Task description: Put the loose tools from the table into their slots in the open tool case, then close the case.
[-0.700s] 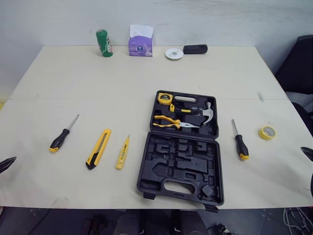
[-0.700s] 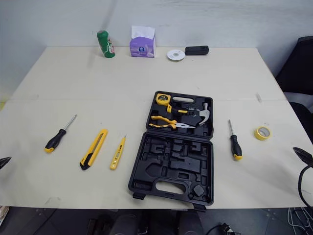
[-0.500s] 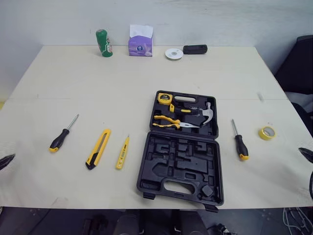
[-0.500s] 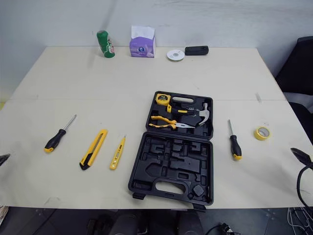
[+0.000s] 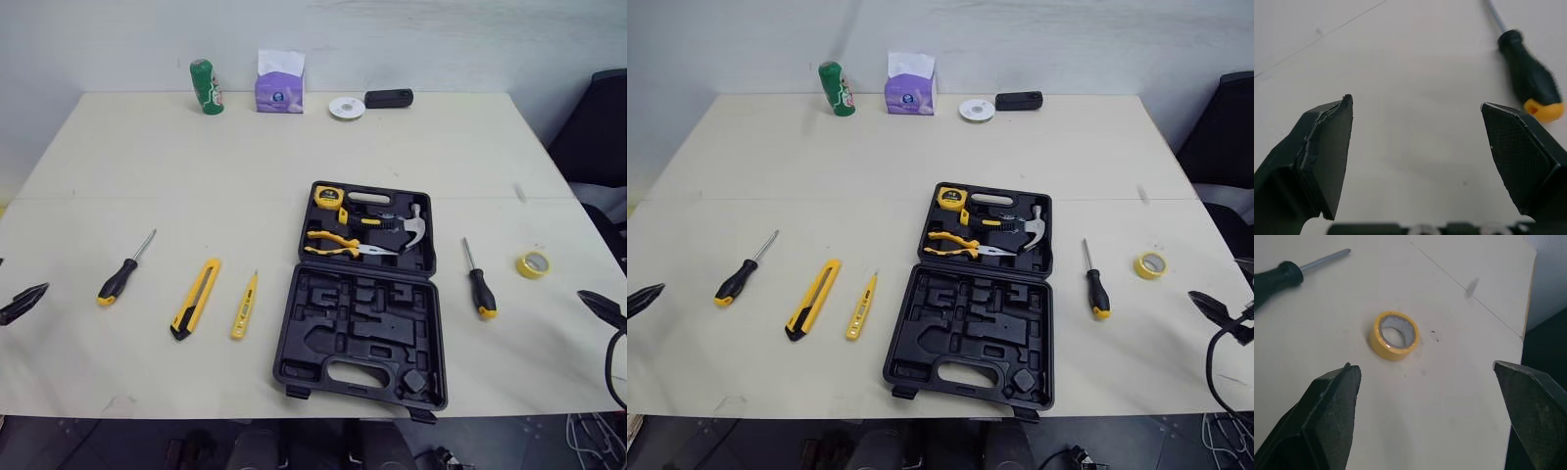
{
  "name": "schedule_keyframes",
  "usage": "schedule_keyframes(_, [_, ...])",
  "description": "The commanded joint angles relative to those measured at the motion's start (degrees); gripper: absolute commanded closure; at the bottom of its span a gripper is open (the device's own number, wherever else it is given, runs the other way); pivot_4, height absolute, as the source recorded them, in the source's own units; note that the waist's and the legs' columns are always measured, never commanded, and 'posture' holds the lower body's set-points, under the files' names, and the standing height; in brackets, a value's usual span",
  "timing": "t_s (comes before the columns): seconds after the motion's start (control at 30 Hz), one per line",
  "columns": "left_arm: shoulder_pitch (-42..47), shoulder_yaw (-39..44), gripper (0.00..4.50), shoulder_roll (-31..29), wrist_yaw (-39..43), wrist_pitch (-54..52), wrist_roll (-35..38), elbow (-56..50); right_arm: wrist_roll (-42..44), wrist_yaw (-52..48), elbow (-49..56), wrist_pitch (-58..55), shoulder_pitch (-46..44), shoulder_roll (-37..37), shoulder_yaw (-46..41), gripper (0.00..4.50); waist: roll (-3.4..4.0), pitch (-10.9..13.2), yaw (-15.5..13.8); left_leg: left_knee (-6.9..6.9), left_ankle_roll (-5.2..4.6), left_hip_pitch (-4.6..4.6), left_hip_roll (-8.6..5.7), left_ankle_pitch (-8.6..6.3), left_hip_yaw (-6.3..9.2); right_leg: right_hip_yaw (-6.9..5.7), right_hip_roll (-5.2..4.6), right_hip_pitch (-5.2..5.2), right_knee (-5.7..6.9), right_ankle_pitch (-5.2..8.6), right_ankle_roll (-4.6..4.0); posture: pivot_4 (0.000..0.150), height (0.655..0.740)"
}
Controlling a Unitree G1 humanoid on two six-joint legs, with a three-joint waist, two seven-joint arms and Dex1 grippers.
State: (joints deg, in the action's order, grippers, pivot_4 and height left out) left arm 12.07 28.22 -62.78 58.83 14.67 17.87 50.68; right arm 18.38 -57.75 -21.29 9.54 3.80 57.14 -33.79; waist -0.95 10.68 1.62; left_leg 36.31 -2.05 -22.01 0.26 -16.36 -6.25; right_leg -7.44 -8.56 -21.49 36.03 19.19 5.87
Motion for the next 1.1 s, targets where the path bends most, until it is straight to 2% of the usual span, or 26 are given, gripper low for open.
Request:
schedule_keyframes(0.03, [1.33, -0.99, 0.10, 0.33, 0.89, -2.48, 0.97, -6.86, 3.11, 0.44, 6.23, -4.06, -0.37, -0.49, -0.67, 0.00, -0.01, 0.00, -0.01, 0.01, 0.00, 0.00, 0.01, 0.00, 0.00, 0.01, 0.01, 0.00, 0.01, 0.00, 0.00, 0.150, 0.7400])
schedule_keyframes(0.3, [3.62, -10.76, 0.10, 4.66, 7.13, -18.29, 5.06, -32.43, 6.65, -3.83, 17.33, -15.35, -9.74, 1.13, 8.84, 0.00, 0.00, 0.00, 0.05, 0.33, -0.01, -0.09, 0.08, 0.00, 0.05, 0.18, 0.07, 0.03, 0.19, -0.01, 0.01, 0.150, 0.7400])
schedule_keyframes(0.43, [5.80, -14.86, 0.10, 6.53, 6.66, -24.20, 6.11, -43.23, 6.71, -5.32, 19.93, -19.10, -11.68, 1.29, 11.86, 0.00, 0.00, 0.00, -0.16, 0.68, -0.01, -0.29, 0.28, -0.04, 0.06, 0.18, 0.23, 0.03, 0.15, -0.01, 0.01, 0.150, 0.7400])
schedule_keyframes(0.57, [11.07, -19.98, 0.10, 9.69, 5.38, -27.75, 4.90, -47.96, 5.85, -5.82, 22.09, -22.41, -12.97, 0.97, 15.49, 0.00, -0.02, 0.00, -0.83, 0.99, -0.08, -0.36, 0.27, -0.08, 0.07, 0.18, 0.22, 0.07, 0.31, -0.02, 0.02, 0.150, 0.7400])
schedule_keyframes(0.77, [17.17, -27.20, 0.10, 16.12, 2.91, -24.84, -1.51, -44.29, 2.62, -4.60, 23.07, -22.03, -13.73, -1.15, 20.98, 0.00, -0.02, 0.00, -1.58, 0.99, -0.08, -0.33, 0.29, -0.08, 0.01, 0.14, 0.33, 0.03, 0.35, -0.02, 0.02, 0.150, 0.7400])
schedule_keyframes(0.87, [19.69, -29.96, 0.00, 18.97, 3.30, -22.94, -3.62, -41.69, 1.72, -4.38, 22.62, -21.60, -13.93, -1.66, 22.10, 0.70, -0.02, 0.01, -1.64, 1.02, -0.08, -0.34, 0.28, -0.08, -0.01, 0.03, 0.58, 0.03, 0.36, -0.02, 0.02, 0.150, 0.7400])
schedule_keyframes(0.9, [20.47, -30.62, 0.53, 19.83, 3.96, -22.83, -3.61, -41.09, 1.54, -4.47, 22.40, -21.31, -13.93, -1.71, 22.28, 1.20, -0.02, 0.01, -1.67, 1.05, -0.08, -0.35, 0.28, -0.08, -0.02, 0.02, 0.60, 0.02, 0.38, -0.02, 0.02, 0.150, 0.7400])
schedule_keyframes(0.97, [21.55, -32.45, 1.20, 21.17, 5.02, -22.36, -4.52, -40.48, 0.99, -4.99, 21.81, -20.19, -13.61, -1.60, 22.66, 2.16, -0.02, 0.01, -1.67, 1.10, -0.09, -0.36, 0.30, -0.08, -0.01, 0.01, 0.64, 0.02, 0.39, -0.02, 0.02, 0.150, 0.7400])
schedule_keyframes(1.1, [23.74, -35.55, 2.97, 24.50, 4.46, -22.45, -6.94, -38.76, -0.38, -5.98, 21.17, -17.84, -12.35, -1.29, 23.35, 4.08, -0.03, 0.01, -1.77, 1.11, -0.09, -0.35, 0.30, -0.08, -0.01, 0.00, 0.67, 0.04, 0.39, -0.02, 0.02, 0.150, 0.7400])
